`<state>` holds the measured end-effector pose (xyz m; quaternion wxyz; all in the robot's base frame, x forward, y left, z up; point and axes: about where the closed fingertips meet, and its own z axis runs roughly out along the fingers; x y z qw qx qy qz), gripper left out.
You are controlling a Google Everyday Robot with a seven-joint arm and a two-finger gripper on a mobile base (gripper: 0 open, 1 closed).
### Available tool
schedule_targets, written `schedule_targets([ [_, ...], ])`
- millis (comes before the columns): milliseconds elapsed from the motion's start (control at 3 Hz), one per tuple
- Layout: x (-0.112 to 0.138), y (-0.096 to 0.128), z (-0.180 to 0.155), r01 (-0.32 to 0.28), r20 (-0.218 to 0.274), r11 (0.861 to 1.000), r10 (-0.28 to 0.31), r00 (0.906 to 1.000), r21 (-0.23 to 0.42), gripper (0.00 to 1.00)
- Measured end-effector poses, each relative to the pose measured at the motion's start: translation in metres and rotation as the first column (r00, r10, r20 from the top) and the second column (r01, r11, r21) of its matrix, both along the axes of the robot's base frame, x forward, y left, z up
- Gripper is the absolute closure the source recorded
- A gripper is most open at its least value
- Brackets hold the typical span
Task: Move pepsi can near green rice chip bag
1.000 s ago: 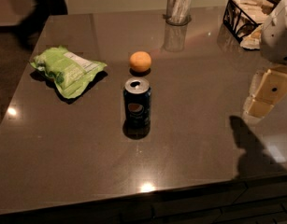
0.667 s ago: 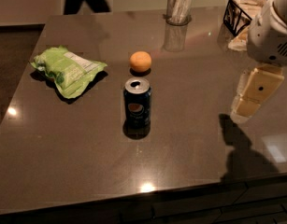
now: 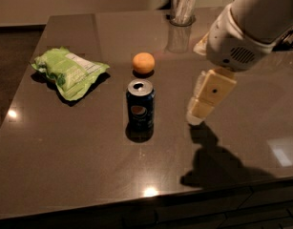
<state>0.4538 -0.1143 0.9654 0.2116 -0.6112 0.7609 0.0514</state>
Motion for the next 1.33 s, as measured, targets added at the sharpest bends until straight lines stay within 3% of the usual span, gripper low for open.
schedule_targets([
  [667,0.015,0.068,-0.018,0.000,0.023,0.990,-0.003,0.9997,0.139,0.00],
  [1333,0.017,0.108,-0.044,-0.024,-0.006,0.977,0.026,0.9996,0.213,0.00],
])
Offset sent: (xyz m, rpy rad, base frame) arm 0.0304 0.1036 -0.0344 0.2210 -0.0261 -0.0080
